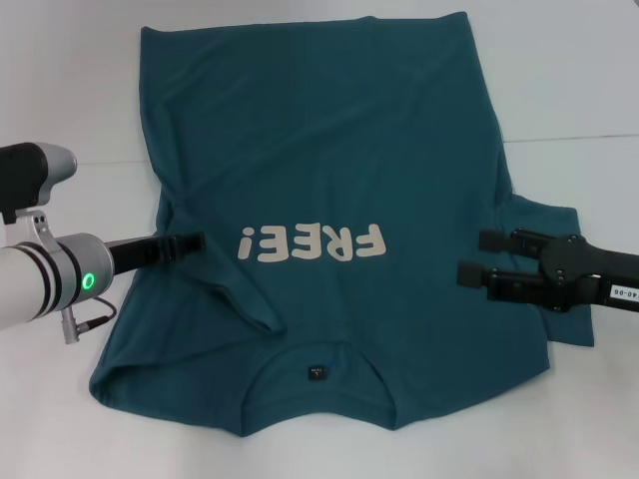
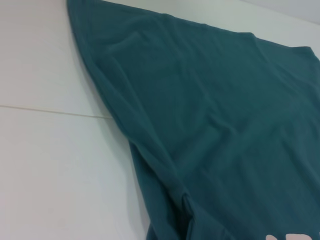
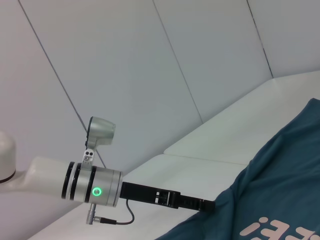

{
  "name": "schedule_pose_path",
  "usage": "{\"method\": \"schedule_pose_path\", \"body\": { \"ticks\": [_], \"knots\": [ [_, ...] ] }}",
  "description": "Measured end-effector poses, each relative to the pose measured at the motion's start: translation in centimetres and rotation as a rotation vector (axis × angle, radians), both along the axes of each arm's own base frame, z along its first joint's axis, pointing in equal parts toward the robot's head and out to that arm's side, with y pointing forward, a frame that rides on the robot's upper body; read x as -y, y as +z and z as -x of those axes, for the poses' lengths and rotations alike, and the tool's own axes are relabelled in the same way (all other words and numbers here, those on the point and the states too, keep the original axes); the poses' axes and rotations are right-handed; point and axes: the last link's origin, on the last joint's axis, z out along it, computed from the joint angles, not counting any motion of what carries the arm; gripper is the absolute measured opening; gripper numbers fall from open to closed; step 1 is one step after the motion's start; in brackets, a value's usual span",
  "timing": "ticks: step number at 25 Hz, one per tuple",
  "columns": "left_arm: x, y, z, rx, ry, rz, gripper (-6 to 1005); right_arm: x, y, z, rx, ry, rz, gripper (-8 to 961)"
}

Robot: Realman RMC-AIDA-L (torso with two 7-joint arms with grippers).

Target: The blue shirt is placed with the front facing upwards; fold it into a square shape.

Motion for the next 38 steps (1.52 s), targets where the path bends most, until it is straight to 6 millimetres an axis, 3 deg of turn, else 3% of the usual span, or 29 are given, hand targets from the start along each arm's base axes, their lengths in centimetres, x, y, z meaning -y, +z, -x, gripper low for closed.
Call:
{"method": "schedule_pose_path", "body": {
  "ticks": [13, 24, 32, 38],
  "knots": [
    [0.4, -0.8, 0.0, -0.029, -0.022, 0.034, 777, 0.0, 0.0, 0.0, -0.005, -0.007, 0.006, 912],
    [0.1, -1.1, -0.8, -0.022, -0.041, 0.046, 349, 0.0, 0.0, 0.0, -0.006, -0.009, 0.007, 912],
    [-0.6, -1.3, -2.9, 0.013, -0.085, 0.069, 116, 0.0, 0.0, 0.0, -0.007, -0.009, 0.007, 913],
    [-1.2, -1.5, -4.4, 0.021, -0.117, 0.076, 24, 0.0, 0.0, 0.1, -0.009, -0.014, 0.01, 913]
  ]
}}
